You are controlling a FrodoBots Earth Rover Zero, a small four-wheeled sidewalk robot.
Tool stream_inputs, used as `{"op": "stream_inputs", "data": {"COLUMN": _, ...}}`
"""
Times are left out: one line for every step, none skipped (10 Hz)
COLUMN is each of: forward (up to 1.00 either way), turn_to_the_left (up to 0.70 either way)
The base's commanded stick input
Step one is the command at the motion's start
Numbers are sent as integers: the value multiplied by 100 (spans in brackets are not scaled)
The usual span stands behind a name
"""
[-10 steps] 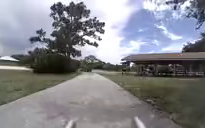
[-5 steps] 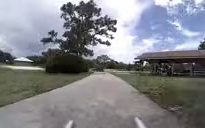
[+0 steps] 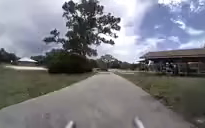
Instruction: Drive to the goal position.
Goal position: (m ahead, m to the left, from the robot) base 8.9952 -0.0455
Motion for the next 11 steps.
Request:
{"op": "stream_inputs", "data": {"forward": 70, "turn_to_the_left": 0}}
{"op": "stream_inputs", "data": {"forward": 70, "turn_to_the_left": 0}}
{"op": "stream_inputs", "data": {"forward": 70, "turn_to_the_left": 0}}
{"op": "stream_inputs", "data": {"forward": 70, "turn_to_the_left": 0}}
{"op": "stream_inputs", "data": {"forward": 70, "turn_to_the_left": 0}}
{"op": "stream_inputs", "data": {"forward": 70, "turn_to_the_left": 0}}
{"op": "stream_inputs", "data": {"forward": 70, "turn_to_the_left": 0}}
{"op": "stream_inputs", "data": {"forward": 70, "turn_to_the_left": 0}}
{"op": "stream_inputs", "data": {"forward": 70, "turn_to_the_left": 0}}
{"op": "stream_inputs", "data": {"forward": 70, "turn_to_the_left": 0}}
{"op": "stream_inputs", "data": {"forward": 70, "turn_to_the_left": 0}}
